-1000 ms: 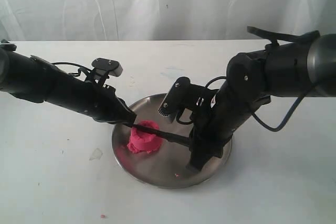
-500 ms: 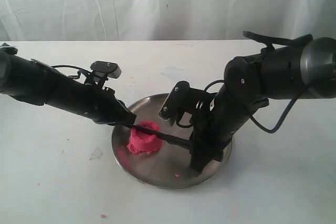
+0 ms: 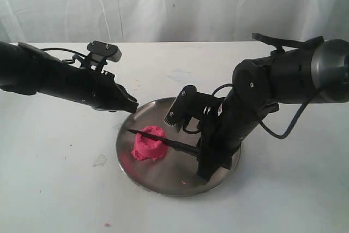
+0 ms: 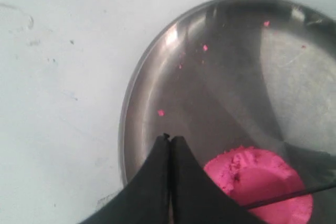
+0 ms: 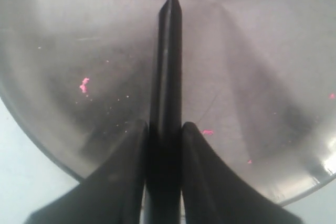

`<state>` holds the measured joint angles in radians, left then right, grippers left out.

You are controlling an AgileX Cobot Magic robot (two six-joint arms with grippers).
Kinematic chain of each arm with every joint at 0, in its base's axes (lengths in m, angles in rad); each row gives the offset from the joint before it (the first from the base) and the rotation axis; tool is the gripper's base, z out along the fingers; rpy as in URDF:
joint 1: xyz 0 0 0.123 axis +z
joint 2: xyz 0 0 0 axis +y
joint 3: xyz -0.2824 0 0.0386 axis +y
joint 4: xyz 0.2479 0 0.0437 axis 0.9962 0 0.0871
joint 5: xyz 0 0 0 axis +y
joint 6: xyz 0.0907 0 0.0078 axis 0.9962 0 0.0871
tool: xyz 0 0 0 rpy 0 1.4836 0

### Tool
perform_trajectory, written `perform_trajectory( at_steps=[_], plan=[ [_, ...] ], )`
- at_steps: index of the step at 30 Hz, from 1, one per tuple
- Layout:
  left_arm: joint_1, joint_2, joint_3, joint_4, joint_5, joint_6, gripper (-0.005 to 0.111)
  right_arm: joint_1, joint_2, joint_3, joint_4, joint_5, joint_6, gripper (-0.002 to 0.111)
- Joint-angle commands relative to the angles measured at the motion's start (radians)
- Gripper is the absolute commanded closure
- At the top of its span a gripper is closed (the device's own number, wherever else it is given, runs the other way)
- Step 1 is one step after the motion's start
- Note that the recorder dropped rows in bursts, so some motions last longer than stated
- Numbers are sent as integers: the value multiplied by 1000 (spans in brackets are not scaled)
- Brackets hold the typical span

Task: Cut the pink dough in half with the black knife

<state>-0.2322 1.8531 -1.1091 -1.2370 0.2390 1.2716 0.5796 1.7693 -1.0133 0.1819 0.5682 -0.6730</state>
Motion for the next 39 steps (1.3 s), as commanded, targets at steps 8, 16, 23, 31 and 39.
perform_trajectory(
  at_steps=[8,16,23,31,39],
  plan=[
    [0,-28,85,16,68,-15,107,-3,0,4,4,11,-3,108],
    [0,-25,88,12,49,-15,107,-3,0,3,4,9,-3,108],
    [0,-25,88,12,41,-15,107,-3,0,-1,4,9,-3,108],
    [0,15,88,-15,44,-7,107,-3,0,-3,4,11,-3,108],
    [0,31,82,-42,62,27,107,-3,0,-3,4,20,-3,108]
  ],
)
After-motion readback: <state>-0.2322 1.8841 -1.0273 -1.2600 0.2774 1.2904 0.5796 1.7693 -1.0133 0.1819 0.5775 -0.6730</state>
